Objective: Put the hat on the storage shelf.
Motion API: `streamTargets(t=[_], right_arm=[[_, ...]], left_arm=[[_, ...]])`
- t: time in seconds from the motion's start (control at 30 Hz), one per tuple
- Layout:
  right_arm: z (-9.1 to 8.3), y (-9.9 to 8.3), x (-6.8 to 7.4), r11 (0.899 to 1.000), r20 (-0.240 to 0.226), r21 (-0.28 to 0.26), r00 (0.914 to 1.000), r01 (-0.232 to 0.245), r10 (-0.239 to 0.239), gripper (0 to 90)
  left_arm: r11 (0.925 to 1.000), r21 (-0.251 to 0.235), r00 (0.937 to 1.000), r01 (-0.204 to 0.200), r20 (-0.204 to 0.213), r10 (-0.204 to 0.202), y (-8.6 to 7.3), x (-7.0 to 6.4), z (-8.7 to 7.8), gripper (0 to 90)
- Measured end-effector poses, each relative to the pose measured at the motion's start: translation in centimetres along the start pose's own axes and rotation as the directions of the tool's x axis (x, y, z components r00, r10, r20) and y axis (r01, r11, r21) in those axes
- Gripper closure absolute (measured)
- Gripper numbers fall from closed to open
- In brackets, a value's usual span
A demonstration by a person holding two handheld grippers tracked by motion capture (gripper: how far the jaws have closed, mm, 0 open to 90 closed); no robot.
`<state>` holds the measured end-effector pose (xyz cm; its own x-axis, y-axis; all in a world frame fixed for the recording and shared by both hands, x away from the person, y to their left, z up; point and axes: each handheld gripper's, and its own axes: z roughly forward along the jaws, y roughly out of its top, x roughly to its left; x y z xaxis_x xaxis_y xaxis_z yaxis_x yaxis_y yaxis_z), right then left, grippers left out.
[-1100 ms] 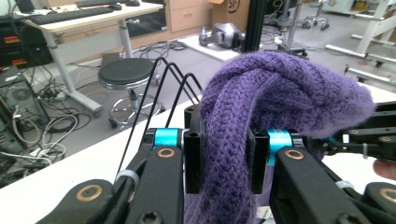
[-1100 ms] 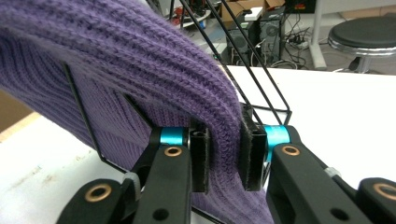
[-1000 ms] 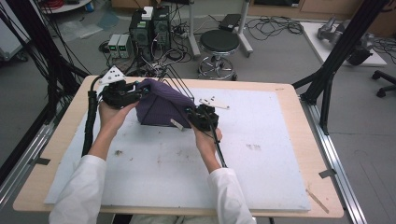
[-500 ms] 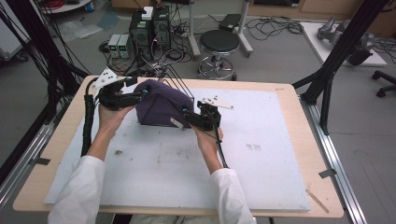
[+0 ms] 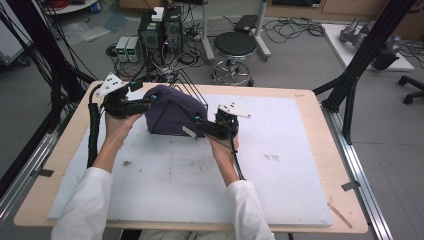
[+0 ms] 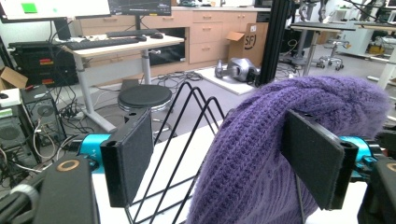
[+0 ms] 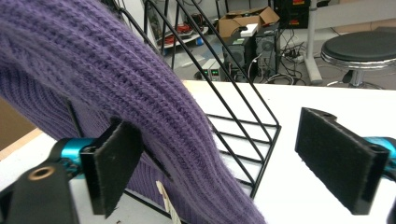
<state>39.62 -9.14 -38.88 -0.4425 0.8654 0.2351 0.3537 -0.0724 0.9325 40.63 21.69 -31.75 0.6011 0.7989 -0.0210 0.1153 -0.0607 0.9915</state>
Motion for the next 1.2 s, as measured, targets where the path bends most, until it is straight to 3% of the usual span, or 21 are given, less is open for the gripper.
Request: streamTargets(t=[0.1,0.3,0.53,0.83,0.97,1.2], right_arm=[[-0.2,0.1,0.0,1.000,-0.012,-0.010,0.9999,-0.005,0.005,12.0],[-1.0,0.8,0.0,0.998,-0.032,-0.057,0.9994,0.010,-0.012,11.8],[-2.5,1.8,-0.6,0.993,-0.031,-0.121,0.9995,0.001,-0.005,11.8],[-6.6,3.8,-2.8,0.976,0.004,-0.215,0.9998,0.022,-0.022,11.8],[-8.1,4.2,-3.8,0.971,0.028,-0.238,0.9993,0.032,-0.026,11.8],[-10.2,4.7,-5.4,0.969,0.051,-0.244,0.9981,0.047,-0.036,11.8]], left_arm=[[1.0000,-0.008,1.0000,0.002,-0.002,-0.002,0.1,0.0,-0.3,24.9],[0.9971,-0.076,0.9983,-0.004,-0.059,-0.001,0.4,0.0,-1.8,25.5],[0.9941,-0.109,0.9980,0.002,-0.063,-0.009,0.0,0.2,-3.0,25.5],[0.9900,-0.140,0.9962,0.016,-0.083,-0.028,-1.1,0.5,-5.0,25.5],[0.9894,-0.144,0.9959,0.019,-0.085,-0.032,-1.4,0.6,-5.7,25.5],[0.9883,-0.152,0.9930,-0.011,-0.118,-0.007,-1.2,0.7,-7.4,25.5]])
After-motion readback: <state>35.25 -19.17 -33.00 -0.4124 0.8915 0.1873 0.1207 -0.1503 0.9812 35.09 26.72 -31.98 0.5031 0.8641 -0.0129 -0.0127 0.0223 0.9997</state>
